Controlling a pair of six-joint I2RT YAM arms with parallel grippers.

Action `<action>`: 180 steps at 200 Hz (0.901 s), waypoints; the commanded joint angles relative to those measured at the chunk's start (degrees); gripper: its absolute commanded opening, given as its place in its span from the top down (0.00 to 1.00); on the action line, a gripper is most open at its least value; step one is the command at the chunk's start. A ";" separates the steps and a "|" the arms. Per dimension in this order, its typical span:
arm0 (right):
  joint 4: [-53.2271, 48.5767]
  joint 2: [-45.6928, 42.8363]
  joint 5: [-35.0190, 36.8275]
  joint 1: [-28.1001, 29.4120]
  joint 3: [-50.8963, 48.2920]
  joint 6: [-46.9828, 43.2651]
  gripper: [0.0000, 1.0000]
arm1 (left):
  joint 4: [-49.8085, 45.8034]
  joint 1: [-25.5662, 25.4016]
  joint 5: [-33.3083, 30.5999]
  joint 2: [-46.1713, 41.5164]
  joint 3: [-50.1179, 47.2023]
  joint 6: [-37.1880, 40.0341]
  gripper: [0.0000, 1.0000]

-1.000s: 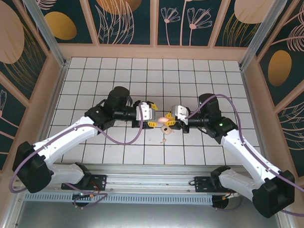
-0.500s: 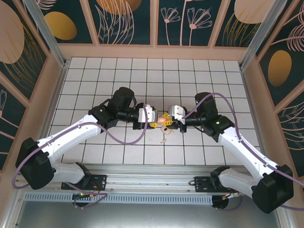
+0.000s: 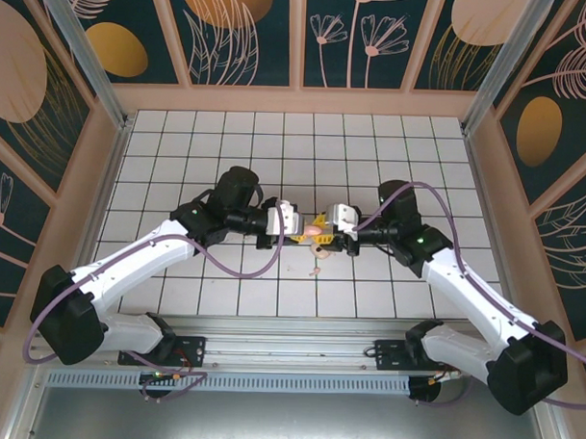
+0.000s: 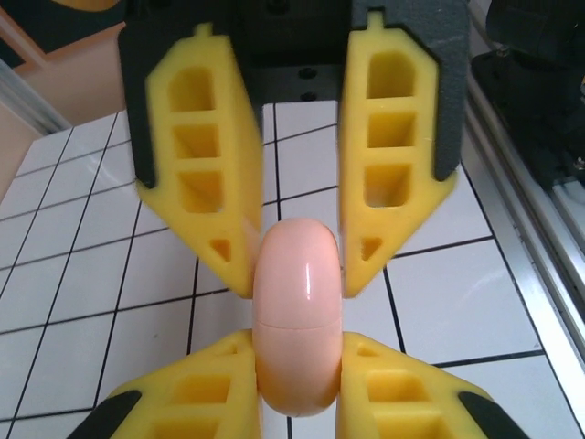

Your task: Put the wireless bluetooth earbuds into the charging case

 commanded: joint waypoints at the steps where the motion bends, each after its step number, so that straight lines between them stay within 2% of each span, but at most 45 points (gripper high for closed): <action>1: 9.19 -3.99 -4.77 -2.31 -4.09 6.02 0.58 | 2.78 -0.41 4.08 -0.23 0.37 -1.35 0.85; 27: 21.05 -8.30 -13.45 -7.49 -11.10 14.45 0.57 | 4.65 -0.42 5.80 -0.35 -0.18 -2.67 0.85; 53: 28.32 -10.47 -15.05 -8.08 -14.77 18.80 0.57 | 6.47 -0.39 7.44 -0.59 -0.56 -3.91 0.85; 120: 32.52 -8.39 -15.41 -7.38 -13.92 21.18 0.58 | 7.42 -0.43 9.81 -0.04 -0.51 -5.00 0.85; 180: 33.13 -5.23 -16.79 -6.71 -11.81 21.18 0.72 | 7.90 -0.34 10.13 -0.01 -0.51 -5.33 0.85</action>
